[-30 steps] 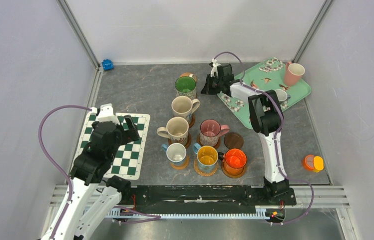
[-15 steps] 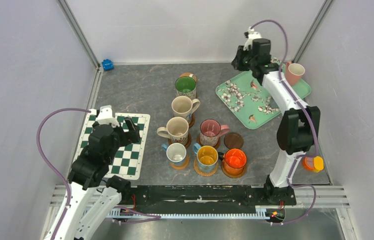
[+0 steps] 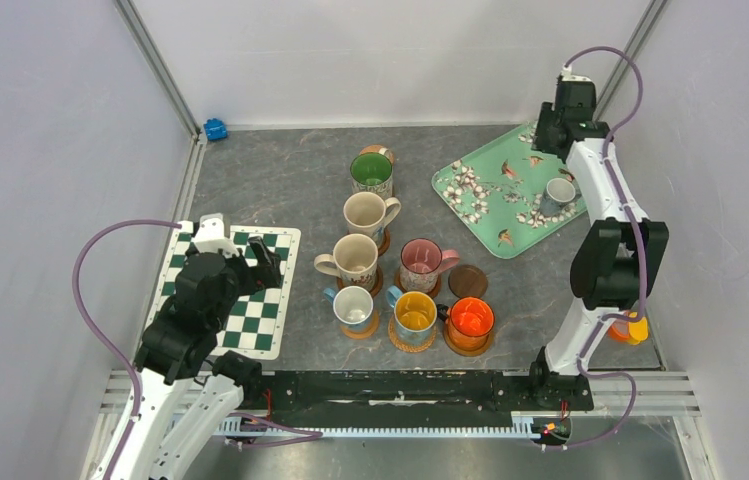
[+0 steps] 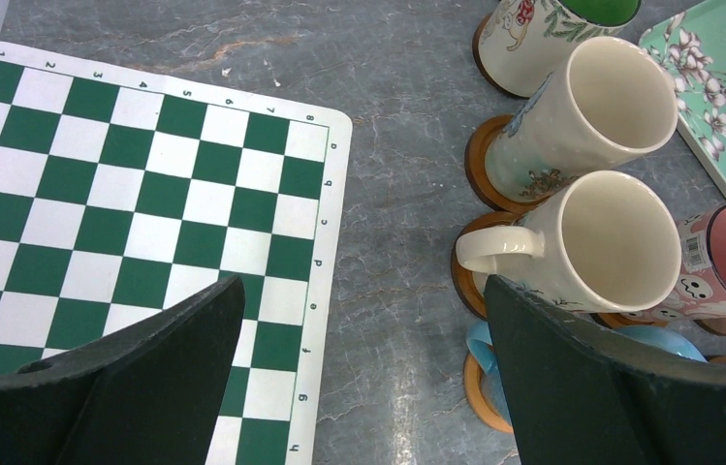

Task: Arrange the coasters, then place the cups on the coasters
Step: Pick up the cup from the tray.

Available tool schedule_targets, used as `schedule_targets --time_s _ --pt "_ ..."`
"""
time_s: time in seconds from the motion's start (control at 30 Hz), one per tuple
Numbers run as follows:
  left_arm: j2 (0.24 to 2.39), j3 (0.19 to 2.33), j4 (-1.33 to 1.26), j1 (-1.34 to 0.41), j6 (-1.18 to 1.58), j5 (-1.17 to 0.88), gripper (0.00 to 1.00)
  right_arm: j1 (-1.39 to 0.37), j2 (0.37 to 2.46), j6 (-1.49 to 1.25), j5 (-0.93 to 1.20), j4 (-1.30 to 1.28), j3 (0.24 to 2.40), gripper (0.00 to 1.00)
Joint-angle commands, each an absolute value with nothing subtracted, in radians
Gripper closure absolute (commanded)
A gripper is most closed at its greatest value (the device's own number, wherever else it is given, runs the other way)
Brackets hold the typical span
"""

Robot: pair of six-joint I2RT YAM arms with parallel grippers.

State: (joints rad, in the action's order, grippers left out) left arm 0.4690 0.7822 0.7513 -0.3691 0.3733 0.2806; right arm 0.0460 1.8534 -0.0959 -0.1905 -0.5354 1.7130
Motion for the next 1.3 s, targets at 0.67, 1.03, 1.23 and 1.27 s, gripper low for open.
schedule_targets --time_s 0.67,1.03,1.23,1.27 --pt "0.464 0.781 0.727 -0.373 0.369 0.320 0.00 0.155 2.071 0.131 -0.218 -0.359 1.940 0.48" --pt "0.518 0.782 0.721 -0.372 0.367 0.322 0.00 0.188 2.198 0.250 -0.258 -0.325 2.045 0.46" --pt "0.527 0.782 0.719 -0.372 0.367 0.324 0.00 0.206 2.243 0.262 -0.257 -0.313 2.056 0.45" --pt "0.528 0.781 0.721 -0.372 0.367 0.323 0.00 0.212 2.249 0.256 -0.248 -0.310 2.056 0.45"
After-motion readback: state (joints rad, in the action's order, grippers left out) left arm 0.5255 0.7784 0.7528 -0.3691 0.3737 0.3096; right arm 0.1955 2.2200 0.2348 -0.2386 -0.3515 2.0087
